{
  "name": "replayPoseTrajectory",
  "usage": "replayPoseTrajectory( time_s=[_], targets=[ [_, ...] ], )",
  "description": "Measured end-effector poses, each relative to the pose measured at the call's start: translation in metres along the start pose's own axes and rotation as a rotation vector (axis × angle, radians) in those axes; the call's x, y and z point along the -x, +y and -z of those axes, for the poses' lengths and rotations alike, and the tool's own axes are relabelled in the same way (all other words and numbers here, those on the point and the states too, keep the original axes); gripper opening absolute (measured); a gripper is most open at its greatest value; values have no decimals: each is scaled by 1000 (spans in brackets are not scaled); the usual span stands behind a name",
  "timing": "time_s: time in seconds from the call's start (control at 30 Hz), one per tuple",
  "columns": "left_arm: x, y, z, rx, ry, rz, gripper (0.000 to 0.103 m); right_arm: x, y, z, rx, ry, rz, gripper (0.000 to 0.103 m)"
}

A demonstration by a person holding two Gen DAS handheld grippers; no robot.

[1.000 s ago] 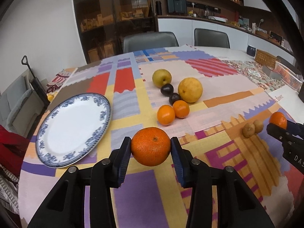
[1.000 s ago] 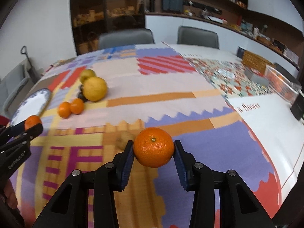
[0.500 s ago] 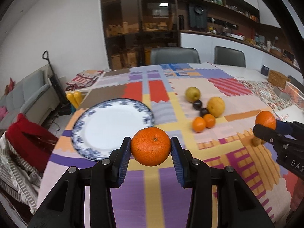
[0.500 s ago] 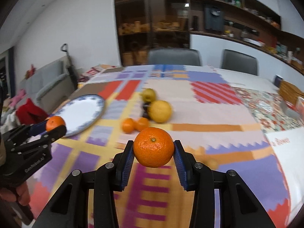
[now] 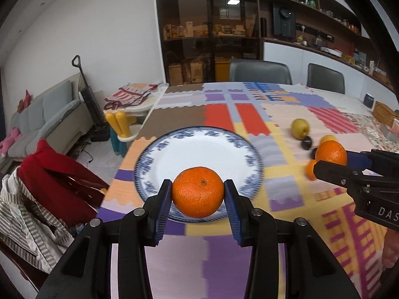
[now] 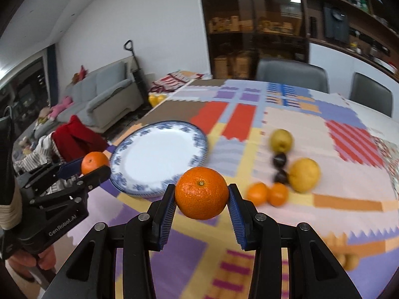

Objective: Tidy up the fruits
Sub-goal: 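Carry the left gripper's orange onto the white plate while the right gripper carries its orange there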

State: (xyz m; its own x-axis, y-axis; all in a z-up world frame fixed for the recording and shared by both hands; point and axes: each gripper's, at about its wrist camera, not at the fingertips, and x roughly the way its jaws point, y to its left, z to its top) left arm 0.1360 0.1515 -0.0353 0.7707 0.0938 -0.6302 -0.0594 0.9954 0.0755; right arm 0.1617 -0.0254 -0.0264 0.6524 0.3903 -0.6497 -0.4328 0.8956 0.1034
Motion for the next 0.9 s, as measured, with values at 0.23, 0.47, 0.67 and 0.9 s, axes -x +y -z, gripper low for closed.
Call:
replayPoseTrajectory(
  time_s=[0.23,0.47,0.67,0.9],
  targets=[
    [-34,26,-7,-5,43,-10,41,-48,30,-21,74,39,-54,42],
    [-66,37,-8,-30,86,8,41,-89,40,-32,80,80,-89,42],
    [-87,38,-7,-47,124,20,41,-121,41,-33,93,134,-101,42],
    [-101,40,-2,-46,154,23,41,-139,41,-32,99,164,-90,42]
  ],
)
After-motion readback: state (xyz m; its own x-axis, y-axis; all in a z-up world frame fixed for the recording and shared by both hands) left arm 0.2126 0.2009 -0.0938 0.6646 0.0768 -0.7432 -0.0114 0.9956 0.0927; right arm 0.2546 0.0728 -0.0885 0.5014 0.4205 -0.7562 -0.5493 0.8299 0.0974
